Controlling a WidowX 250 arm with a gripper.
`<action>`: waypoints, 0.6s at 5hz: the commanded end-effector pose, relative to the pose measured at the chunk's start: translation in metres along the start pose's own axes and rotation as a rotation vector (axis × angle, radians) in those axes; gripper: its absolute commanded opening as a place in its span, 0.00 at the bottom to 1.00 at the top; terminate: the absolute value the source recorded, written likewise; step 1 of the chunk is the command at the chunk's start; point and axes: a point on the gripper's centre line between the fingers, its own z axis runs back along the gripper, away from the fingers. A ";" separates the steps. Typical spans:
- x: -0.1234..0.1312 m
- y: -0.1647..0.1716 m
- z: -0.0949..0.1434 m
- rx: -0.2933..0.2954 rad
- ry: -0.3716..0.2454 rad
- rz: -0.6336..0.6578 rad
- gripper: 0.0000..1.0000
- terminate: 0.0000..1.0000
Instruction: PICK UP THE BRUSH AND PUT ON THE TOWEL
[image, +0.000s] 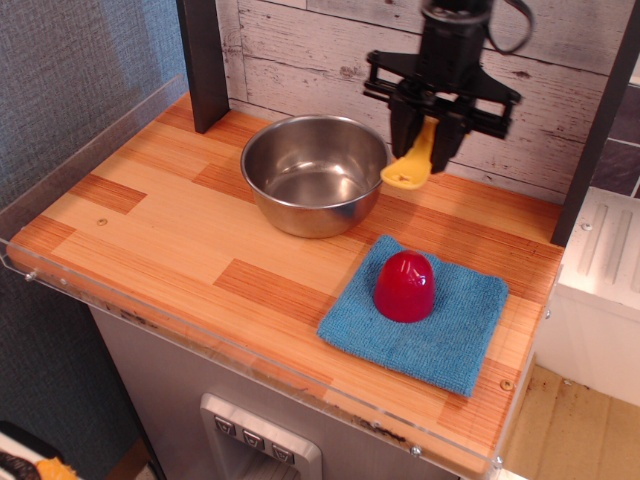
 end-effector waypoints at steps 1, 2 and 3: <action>-0.002 0.007 0.014 -0.045 -0.017 -0.028 1.00 0.00; -0.001 0.005 0.013 -0.033 -0.010 -0.034 1.00 0.00; -0.001 0.004 0.013 -0.034 -0.010 -0.043 1.00 0.00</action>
